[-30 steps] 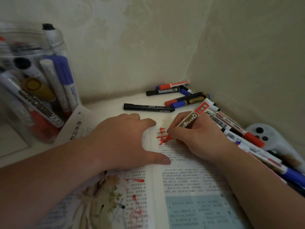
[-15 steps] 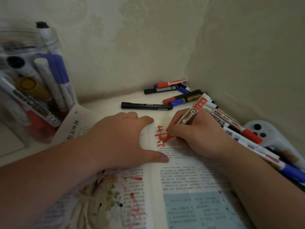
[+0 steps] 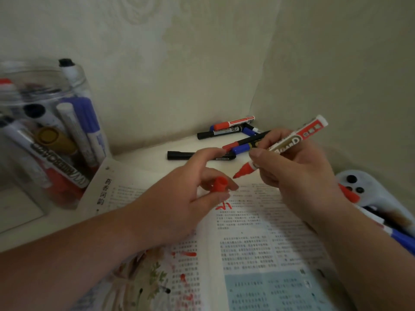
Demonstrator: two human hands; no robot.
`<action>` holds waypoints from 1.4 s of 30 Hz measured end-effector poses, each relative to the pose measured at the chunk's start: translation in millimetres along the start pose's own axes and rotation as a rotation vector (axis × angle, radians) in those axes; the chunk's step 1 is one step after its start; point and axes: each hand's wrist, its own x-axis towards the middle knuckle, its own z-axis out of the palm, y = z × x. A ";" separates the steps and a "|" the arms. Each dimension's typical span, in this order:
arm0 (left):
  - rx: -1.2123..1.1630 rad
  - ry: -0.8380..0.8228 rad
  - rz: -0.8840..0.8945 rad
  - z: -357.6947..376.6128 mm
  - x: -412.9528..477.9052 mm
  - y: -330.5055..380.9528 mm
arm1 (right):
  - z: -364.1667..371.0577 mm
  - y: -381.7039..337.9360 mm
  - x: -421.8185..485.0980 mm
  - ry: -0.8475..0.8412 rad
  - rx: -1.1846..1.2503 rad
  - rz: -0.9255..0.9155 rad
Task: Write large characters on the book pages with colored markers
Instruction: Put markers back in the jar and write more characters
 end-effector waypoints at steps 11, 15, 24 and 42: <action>0.035 -0.016 0.114 4.0 -1.3 1.6 | 3.9 0.7 -6.9 -0.141 0.047 -0.167; 0.026 -0.040 0.117 5.6 -2.0 2.3 | 6.1 0.3 -9.1 -0.136 -0.018 -0.185; 0.003 -0.100 0.079 8.3 -2.3 0.1 | 8.4 -0.1 -9.3 -0.182 -0.315 -0.192; -0.010 -0.081 0.128 3.3 -4.6 -9.3 | 23.3 19.1 -16.9 0.009 -0.328 -0.590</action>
